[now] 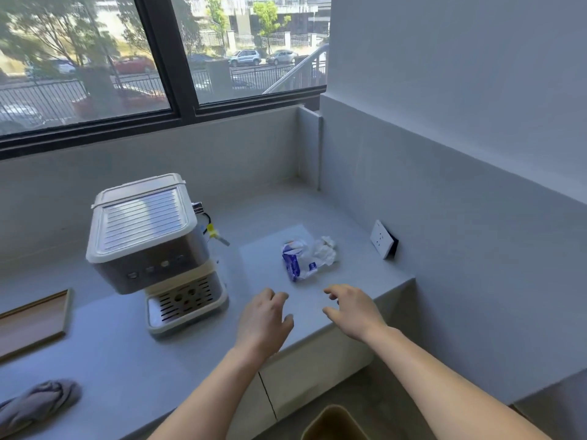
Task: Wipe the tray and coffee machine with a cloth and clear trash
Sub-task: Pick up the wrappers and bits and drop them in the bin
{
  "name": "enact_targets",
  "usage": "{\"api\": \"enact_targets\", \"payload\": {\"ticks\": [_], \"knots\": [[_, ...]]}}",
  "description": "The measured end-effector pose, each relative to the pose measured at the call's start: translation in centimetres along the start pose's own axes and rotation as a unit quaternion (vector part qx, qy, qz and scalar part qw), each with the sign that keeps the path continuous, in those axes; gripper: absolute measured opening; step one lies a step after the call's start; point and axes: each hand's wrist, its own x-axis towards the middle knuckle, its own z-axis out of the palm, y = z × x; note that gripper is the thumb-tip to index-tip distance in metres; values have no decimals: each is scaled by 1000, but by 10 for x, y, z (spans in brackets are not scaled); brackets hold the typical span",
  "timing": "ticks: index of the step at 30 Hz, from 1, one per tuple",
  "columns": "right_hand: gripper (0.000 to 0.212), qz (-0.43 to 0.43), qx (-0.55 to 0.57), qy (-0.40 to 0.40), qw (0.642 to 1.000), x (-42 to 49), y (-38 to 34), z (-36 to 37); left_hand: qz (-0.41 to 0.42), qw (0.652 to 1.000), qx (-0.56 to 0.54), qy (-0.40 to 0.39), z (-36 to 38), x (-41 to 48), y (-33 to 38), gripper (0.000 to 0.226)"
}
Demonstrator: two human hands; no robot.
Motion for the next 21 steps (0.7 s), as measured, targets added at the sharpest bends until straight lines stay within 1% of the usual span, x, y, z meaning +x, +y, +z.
{"api": "enact_targets", "payload": {"ticks": [5, 8, 11, 14, 16, 18, 21], "knots": [[42, 43, 16, 8, 999, 35, 17, -1, 3, 1000, 6, 12, 11, 40, 0, 37], [40, 80, 25, 16, 996, 63, 25, 1, 10, 1000, 8, 20, 21, 71, -3, 37], [40, 111, 35, 28, 993, 93, 32, 3, 5, 1000, 2, 14, 36, 97, -7, 42], [46, 136, 52, 45, 988, 120, 38, 7, 13, 1000, 12, 3, 56, 115, -15, 53], [52, 139, 45, 49, 988, 134, 41, 11, 21, 1000, 13, -2, 66, 122, -19, 61], [57, 122, 30, 46, 991, 145, 40, 15, 30, 999, 18, 1, 72, 126, -22, 66], [61, 93, -17, 31, 995, 158, 40, 22, 53, 998, 36, 7, 79, 135, -24, 59]]}}
